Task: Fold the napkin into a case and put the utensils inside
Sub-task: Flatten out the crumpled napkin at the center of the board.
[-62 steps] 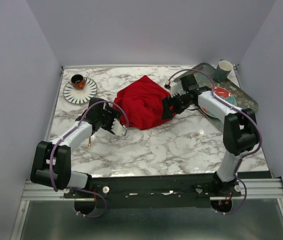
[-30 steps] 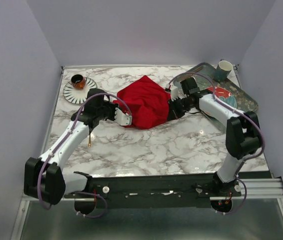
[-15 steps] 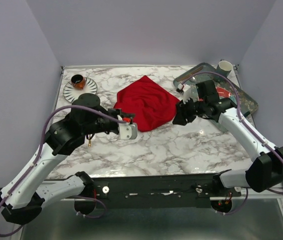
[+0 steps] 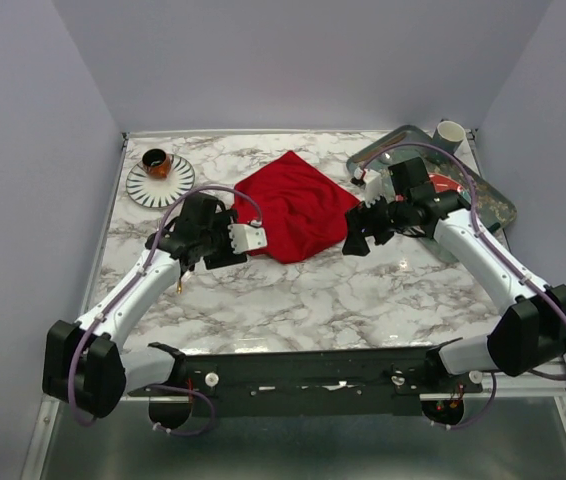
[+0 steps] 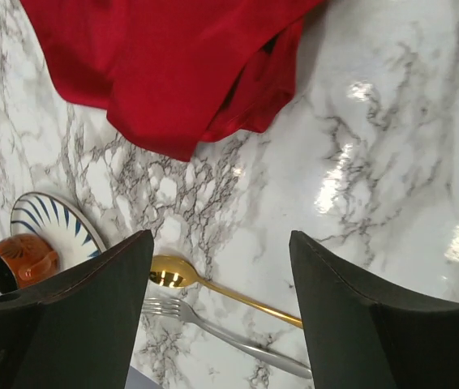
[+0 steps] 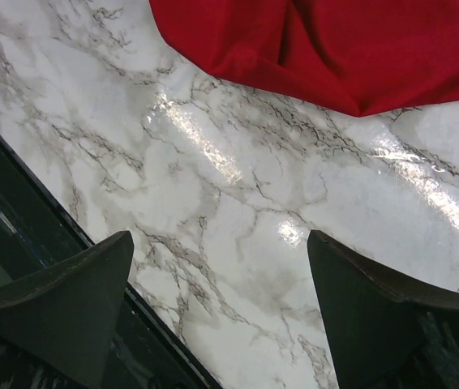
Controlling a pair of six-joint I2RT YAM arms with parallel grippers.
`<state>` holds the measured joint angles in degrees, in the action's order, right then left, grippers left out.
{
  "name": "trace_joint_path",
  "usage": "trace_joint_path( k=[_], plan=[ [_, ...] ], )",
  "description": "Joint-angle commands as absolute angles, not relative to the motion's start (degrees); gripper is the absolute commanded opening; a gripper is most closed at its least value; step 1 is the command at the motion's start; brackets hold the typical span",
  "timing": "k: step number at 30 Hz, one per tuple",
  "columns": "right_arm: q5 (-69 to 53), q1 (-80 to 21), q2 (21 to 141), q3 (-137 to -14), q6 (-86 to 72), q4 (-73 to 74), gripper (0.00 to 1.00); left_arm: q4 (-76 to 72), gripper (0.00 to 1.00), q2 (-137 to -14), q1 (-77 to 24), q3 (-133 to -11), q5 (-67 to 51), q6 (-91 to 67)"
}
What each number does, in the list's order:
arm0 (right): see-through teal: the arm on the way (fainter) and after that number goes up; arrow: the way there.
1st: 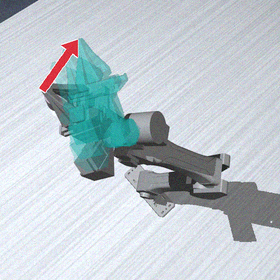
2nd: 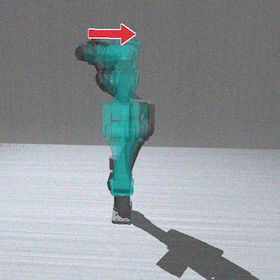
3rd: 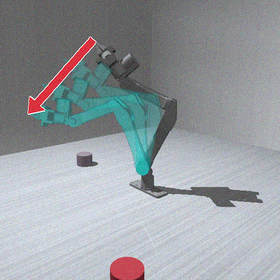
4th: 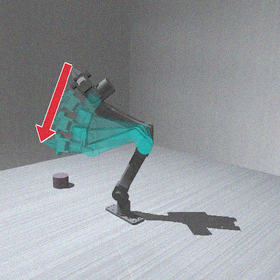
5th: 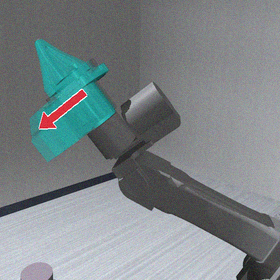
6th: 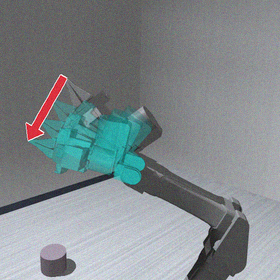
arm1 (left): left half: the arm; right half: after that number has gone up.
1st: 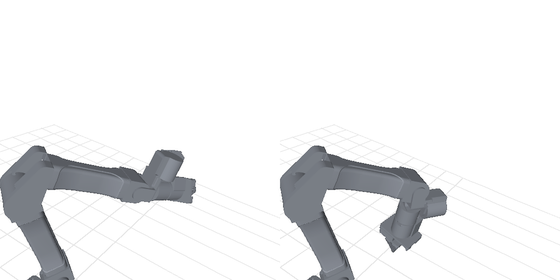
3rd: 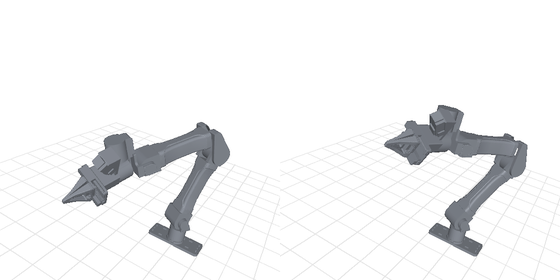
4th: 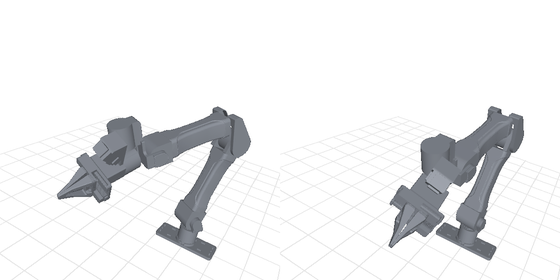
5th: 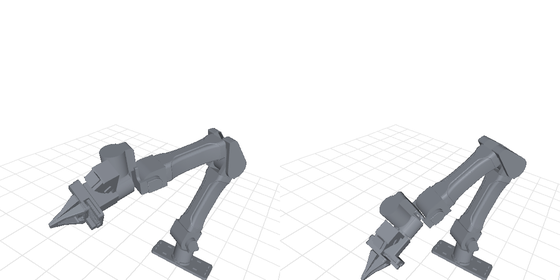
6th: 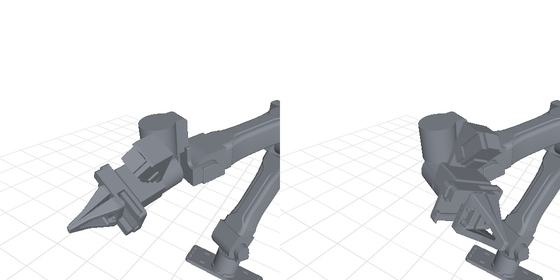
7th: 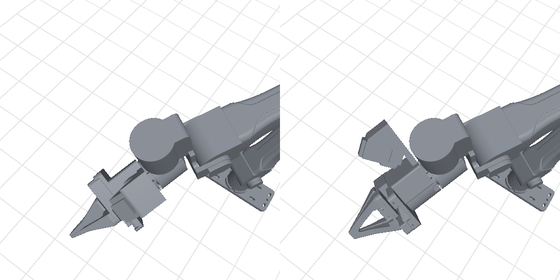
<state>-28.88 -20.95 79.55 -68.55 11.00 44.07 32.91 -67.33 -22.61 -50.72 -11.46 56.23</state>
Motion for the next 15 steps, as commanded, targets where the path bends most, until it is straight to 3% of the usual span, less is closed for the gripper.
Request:
trace_joint_path(
  k=[1, 15],
  plan=[
    [-28.12, -21.18, 82.00, -71.01, 11.86, 46.32, 0.96, 14.87, 0.82, -71.26, -17.41, -47.47, -14.49, 58.89],
    [-26.37, -21.01, 85.96, -71.81, 12.13, 46.41, 0.96, -2.19, 0.79, -90.34, -12.39, -47.81, -19.95, 55.37]
  ],
)
